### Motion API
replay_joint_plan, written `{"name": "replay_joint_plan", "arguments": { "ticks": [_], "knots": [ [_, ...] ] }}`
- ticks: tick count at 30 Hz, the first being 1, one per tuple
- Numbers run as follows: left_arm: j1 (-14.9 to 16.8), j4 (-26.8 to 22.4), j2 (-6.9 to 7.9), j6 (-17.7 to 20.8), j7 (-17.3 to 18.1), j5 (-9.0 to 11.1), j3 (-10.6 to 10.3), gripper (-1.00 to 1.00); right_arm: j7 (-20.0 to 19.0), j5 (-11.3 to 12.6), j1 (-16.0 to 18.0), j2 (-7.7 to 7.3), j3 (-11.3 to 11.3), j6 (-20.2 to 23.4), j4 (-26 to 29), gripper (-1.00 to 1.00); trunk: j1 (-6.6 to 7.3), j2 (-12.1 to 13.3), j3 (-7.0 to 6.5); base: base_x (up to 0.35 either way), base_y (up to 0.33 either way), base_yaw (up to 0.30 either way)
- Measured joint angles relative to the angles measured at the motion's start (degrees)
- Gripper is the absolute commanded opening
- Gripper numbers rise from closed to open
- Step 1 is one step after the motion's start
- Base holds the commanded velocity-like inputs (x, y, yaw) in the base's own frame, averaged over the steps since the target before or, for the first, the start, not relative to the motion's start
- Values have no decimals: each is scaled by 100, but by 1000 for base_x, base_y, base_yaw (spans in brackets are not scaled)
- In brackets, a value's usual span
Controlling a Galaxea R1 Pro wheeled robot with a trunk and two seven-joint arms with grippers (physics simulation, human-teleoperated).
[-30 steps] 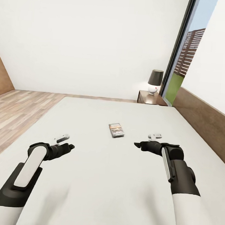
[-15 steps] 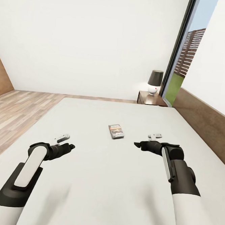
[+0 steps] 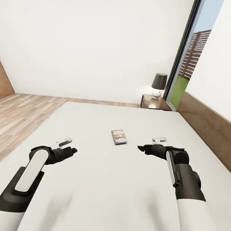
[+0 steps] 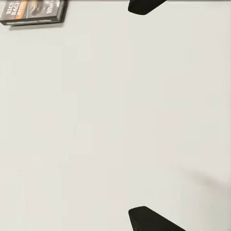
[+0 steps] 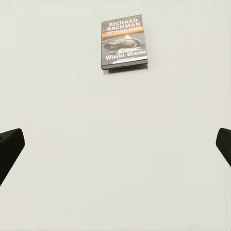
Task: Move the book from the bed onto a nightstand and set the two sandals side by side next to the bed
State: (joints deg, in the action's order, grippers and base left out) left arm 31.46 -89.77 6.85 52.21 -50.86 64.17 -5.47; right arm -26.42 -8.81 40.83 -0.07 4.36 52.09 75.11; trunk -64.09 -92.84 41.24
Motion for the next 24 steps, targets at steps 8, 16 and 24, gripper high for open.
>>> {"name": "replay_joint_plan", "arguments": {
  "ticks": [8, 16, 24],
  "knots": [
    [2, 6, 4, 16, 16, 25, 22, 100, 18, -27, 32, 4, 15, 9, -113, 100, 176, 321, -144, 0, 0, 0],
    [-1, 13, 4, 19, 22, 33, 40, 100, 24, -31, 139, 6, 22, 191, -522, 100, 351, 642, -268, 0, 0, 0],
    [-4, 17, 4, 14, 29, 25, 32, 100, 26, -42, 412, 6, 23, 307, -1253, 100, 352, 644, -206, 0, 0, 0]
  ]
}}
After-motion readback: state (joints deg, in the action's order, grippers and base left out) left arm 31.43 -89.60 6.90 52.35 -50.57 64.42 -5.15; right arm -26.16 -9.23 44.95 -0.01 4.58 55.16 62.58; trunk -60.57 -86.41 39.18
